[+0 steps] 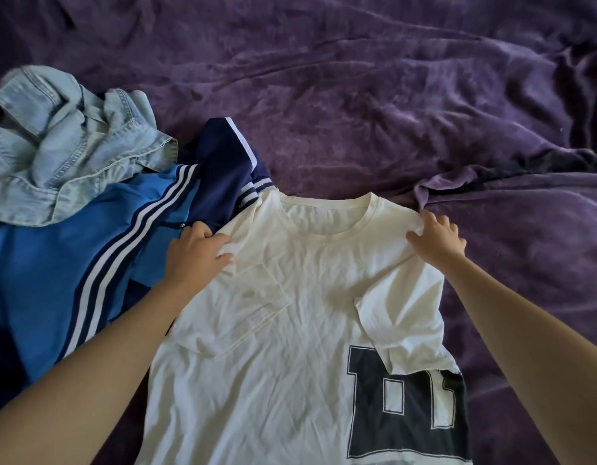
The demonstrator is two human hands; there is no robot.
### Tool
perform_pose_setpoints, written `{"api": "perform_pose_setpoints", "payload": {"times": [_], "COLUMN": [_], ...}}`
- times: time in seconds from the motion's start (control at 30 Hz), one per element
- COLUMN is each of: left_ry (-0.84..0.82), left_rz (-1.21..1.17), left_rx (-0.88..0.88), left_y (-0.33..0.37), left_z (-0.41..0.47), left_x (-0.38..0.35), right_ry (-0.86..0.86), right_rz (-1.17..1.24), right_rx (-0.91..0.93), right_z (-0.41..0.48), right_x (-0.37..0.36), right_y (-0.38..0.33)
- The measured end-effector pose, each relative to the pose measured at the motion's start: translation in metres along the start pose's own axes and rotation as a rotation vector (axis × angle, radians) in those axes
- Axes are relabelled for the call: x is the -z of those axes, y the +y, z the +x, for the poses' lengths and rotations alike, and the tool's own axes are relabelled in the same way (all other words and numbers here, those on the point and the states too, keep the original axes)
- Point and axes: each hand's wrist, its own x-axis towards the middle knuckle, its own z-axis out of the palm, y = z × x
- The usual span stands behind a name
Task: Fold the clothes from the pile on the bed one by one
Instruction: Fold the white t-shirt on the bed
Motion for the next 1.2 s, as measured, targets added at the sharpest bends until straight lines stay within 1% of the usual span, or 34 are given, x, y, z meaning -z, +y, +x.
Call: {"api": "perform_pose_setpoints", "payload": {"times": [0.03, 0.07, 0.1, 0.17, 0.2, 0.23, 0.27, 0.33, 0.4, 0.5, 0.6, 0.63, 0.7, 0.83, 0.93, 1.0, 1.07, 1.13, 1.17, 1.2], "left_ry": [0.037, 0.066, 0.086, 0.148, 0.193, 0.214, 0.204, 0.157, 0.119, 0.009, -0.069, -0.072, -0.019, 0.069, 0.079, 0.083, 0.052, -0.051, -0.110, -0.162], "left_rz": [-0.046, -0.162, -0.338, -0.717, -0.850, -0.889, -0.851, -0.723, -0.681, -0.760, -0.918, -0.934, -0.948, -1.038, -1.152, -1.179, -1.148, -1.051, -0.957, -0.838], "left_rx": [-0.032, -0.025, 0.042, 0.276, 0.387, 0.466, 0.508, 0.536, 0.556, 0.499, 0.435, 0.419, 0.389, 0.392, 0.346, 0.270, 0.197, 0.173, 0.175, 0.180], "left_y": [-0.001, 0.000, 0.003, 0.010, 0.011, 0.011, 0.009, 0.006, 0.008, 0.017, 0.021, 0.019, 0.014, -0.003, -0.026, -0.041, -0.054, -0.064, -0.067, -0.069], "left_z": [0.001, 0.004, 0.009, 0.027, 0.037, 0.046, 0.052, 0.060, 0.066, 0.074, 0.074, 0.073, 0.070, 0.058, 0.035, 0.006, -0.029, -0.063, -0.077, -0.088], "left_x": [0.000, 0.000, 0.002, 0.011, 0.016, 0.019, 0.021, 0.020, 0.019, 0.017, 0.018, 0.018, 0.022, 0.043, 0.059, 0.068, 0.069, 0.059, 0.050, 0.039], "right_ry": [-0.004, -0.010, -0.015, -0.023, -0.027, -0.032, -0.040, -0.056, -0.068, -0.058, -0.038, -0.010, 0.070, 0.212, 0.263, 0.279, 0.272, 0.213, 0.135, 0.018], "right_rz": [-0.009, -0.018, -0.023, -0.025, -0.024, -0.021, -0.017, -0.015, -0.005, -0.005, -0.044, -0.030, 0.038, 0.176, 0.305, 0.365, 0.366, 0.281, 0.199, 0.065], "right_rx": [0.006, 0.010, 0.014, 0.013, 0.011, 0.006, -0.002, -0.009, -0.014, -0.006, 0.010, 0.020, 0.017, 0.108, 0.150, 0.171, 0.190, 0.251, 0.288, 0.309], "right_z": [0.000, -0.001, -0.001, -0.001, 0.000, 0.002, 0.003, 0.006, 0.010, 0.015, 0.014, 0.014, 0.010, -0.005, -0.030, -0.054, -0.078, -0.100, -0.110, -0.119], "right_x": [-0.001, -0.002, -0.003, -0.004, -0.004, -0.004, -0.002, 0.000, 0.003, 0.006, 0.012, 0.013, 0.016, 0.028, 0.035, 0.036, 0.029, 0.014, 0.005, -0.005], "right_y": [0.001, 0.002, 0.002, 0.001, 0.000, -0.001, -0.002, -0.001, 0.000, 0.003, 0.005, 0.006, 0.007, 0.019, 0.039, 0.058, 0.080, 0.099, 0.107, 0.112]}}
